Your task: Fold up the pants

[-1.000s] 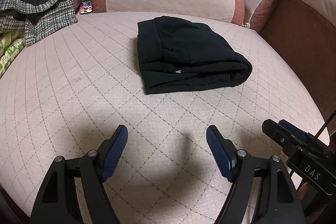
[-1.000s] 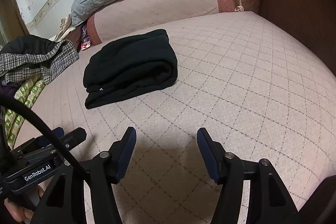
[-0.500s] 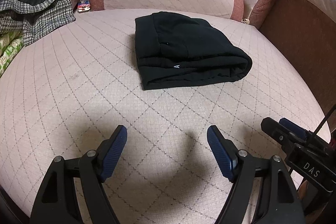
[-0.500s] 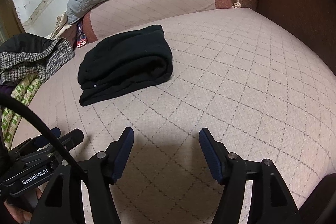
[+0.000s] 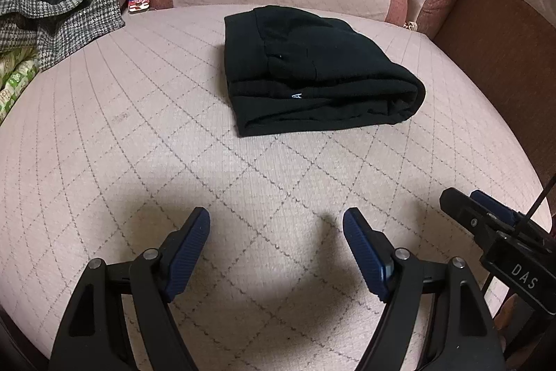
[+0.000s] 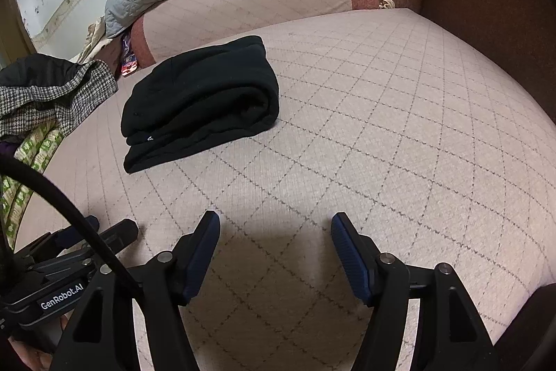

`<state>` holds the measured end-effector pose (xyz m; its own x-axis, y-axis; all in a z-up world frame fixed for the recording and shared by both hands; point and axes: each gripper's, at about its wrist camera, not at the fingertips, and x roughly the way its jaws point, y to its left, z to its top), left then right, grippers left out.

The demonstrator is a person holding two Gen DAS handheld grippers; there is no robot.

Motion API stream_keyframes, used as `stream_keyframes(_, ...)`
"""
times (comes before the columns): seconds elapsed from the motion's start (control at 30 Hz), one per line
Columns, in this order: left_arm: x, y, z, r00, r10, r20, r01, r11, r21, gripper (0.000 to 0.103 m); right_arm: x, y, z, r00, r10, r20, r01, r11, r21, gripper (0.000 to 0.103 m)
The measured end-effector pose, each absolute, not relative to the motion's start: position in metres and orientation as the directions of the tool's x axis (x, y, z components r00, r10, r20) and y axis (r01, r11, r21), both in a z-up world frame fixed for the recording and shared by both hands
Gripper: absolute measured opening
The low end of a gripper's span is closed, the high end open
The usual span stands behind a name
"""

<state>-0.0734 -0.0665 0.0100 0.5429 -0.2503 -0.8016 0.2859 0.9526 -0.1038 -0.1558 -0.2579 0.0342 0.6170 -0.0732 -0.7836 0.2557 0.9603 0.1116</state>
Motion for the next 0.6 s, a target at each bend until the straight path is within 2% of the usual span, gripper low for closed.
stream_keyframes(0.27, -0.073, -0.069, 0.007, 0.541, -0.256, -0.801, 0.301, 0.949, -0.1, 0.087, -0.155, -0.259, 0.032, 0.612, -0.074, -0.787, 0.257, 0.96, 0.11, 0.073)
stream_keyframes(0.33, -0.073, -0.07, 0.005, 0.537, -0.281, -0.796, 0.314, 0.942, -0.121, 0.099, -0.155, -0.259, 0.032, 0.612, -0.073, -0.787, 0.254, 0.961, 0.108, 0.073)
stream_keyframes(0.37, -0.072, -0.071, 0.003, 0.534, -0.293, -0.793, 0.325, 0.937, -0.128, 0.102, -0.154, -0.26, 0.032, 0.612, -0.072, -0.787, 0.252, 0.962, 0.108, 0.073)
stream_keyframes(0.6, -0.063, -0.092, -0.005, 0.536, -0.192, -0.822, 0.326, 0.945, -0.009, 0.103, -0.156, -0.256, 0.032, 0.612, -0.073, -0.788, 0.249, 0.963, 0.103, 0.073)
